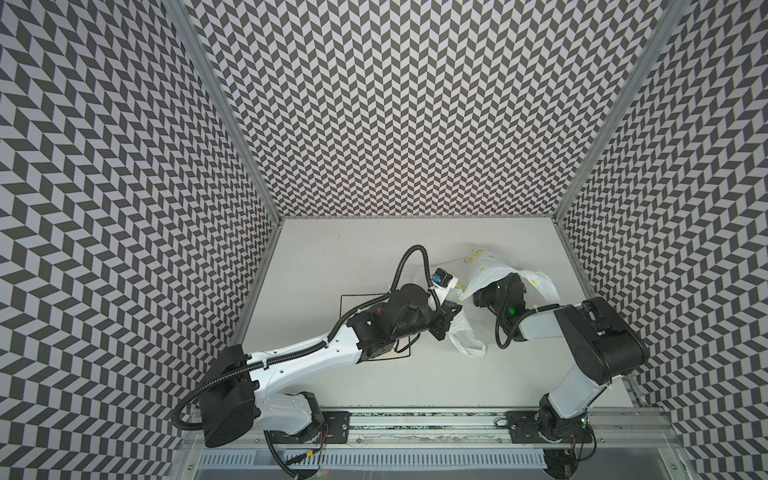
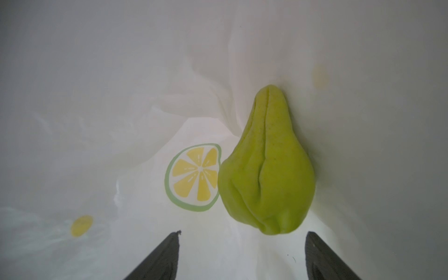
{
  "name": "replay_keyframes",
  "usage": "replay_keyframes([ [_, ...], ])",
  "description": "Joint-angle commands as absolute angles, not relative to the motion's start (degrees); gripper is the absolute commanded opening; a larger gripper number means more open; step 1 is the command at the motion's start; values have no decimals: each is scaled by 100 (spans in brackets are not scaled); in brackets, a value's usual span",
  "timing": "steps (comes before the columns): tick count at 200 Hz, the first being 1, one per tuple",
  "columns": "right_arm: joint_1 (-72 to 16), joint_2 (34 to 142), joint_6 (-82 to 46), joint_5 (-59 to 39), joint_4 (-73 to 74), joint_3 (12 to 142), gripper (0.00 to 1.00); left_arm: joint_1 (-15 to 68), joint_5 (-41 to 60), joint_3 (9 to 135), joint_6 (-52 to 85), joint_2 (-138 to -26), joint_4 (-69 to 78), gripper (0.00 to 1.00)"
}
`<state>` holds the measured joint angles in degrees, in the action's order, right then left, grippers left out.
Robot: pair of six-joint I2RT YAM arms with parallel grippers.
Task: Take the fake fruits out of the plastic bag
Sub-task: 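Hold the bag open with the left gripper and close the right on the green pear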
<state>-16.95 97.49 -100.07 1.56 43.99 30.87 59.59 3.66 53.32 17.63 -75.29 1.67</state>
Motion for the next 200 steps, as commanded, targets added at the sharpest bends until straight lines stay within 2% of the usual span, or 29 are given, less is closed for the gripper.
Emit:
replay_keyframes([
  [1,-1661,9961,-10558,275,4419,3209,87,6009,291,5398,1674,-7379,93,0],
  [19,-1652,10238,-10709,185,4631,3293,92,6036,285,5405,1640,-7360,28,0],
  [64,-1648,10538,-10795,366,4562,3582,91,6091,179,5450,1485,-7260,-224,0],
  [200,-1538,11034,-10796,521,4417,4061,56,6157,-116,5300,1503,-6978,-466,0],
])
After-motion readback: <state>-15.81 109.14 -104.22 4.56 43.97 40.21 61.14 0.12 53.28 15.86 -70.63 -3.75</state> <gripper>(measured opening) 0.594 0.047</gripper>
